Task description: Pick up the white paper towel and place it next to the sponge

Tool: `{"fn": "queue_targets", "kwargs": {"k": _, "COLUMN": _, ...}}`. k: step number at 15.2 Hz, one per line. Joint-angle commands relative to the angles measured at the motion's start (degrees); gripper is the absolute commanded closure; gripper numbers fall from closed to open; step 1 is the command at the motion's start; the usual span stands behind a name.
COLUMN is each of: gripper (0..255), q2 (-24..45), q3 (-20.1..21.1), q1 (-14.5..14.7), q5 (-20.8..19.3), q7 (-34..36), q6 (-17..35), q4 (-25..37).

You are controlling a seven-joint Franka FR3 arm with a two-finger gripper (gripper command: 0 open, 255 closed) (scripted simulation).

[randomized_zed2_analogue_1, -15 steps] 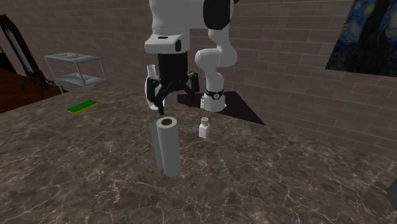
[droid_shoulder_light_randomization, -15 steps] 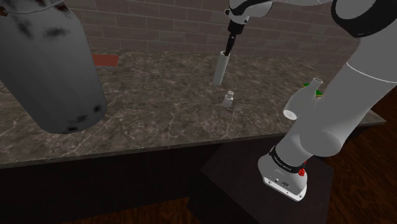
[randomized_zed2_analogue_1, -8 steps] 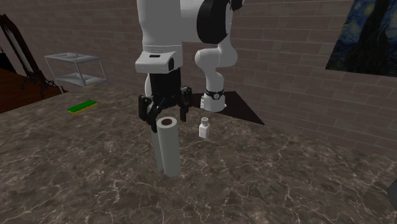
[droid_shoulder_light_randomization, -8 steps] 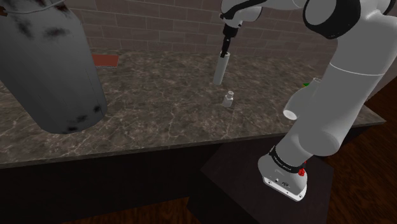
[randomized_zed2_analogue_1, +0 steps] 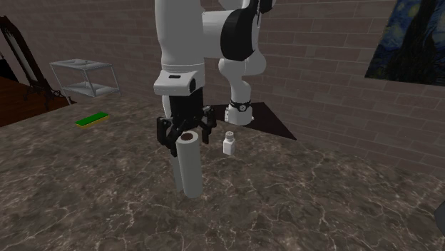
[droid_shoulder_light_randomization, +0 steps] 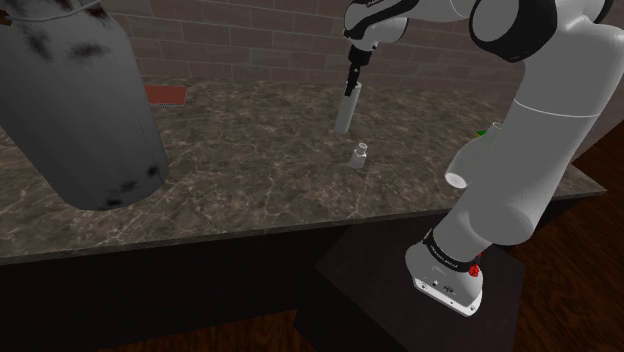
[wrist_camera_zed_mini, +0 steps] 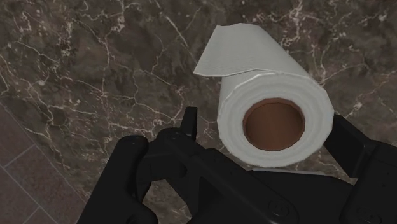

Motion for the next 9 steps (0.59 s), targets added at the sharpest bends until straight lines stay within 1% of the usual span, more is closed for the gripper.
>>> {"fn": "queue_targets", "kwargs": {"k": 1, "gripper": 0, "q2": 0.0, "q3": 0.0, "q1": 0.0, "q5": 0.0, "q7": 0.0, "q6": 0.0, "q4": 0.0}}
{"fn": "queue_targets", "kwargs": {"k": 3, "gripper": 0, "q2": 0.0, "q3": 0.0, "q1": 0.0, "q5": 0.0, "q7": 0.0, "q6": 0.0, "q4": 0.0}}
{"fn": "queue_targets", "kwargs": {"k": 4, "gripper": 255, "q2": 0.0, "q3": 0.0, "q1": 0.0, "q5": 0.0, "q7": 0.0, "q6": 0.0, "q4": 0.0}}
{"fn": "queue_targets", "kwargs": {"k": 9, "gripper": 255, "q2": 0.0, "q3": 0.0, "q1": 0.0, "q5": 0.0, "q7": 0.0, "q6": 0.0, "q4": 0.0}}
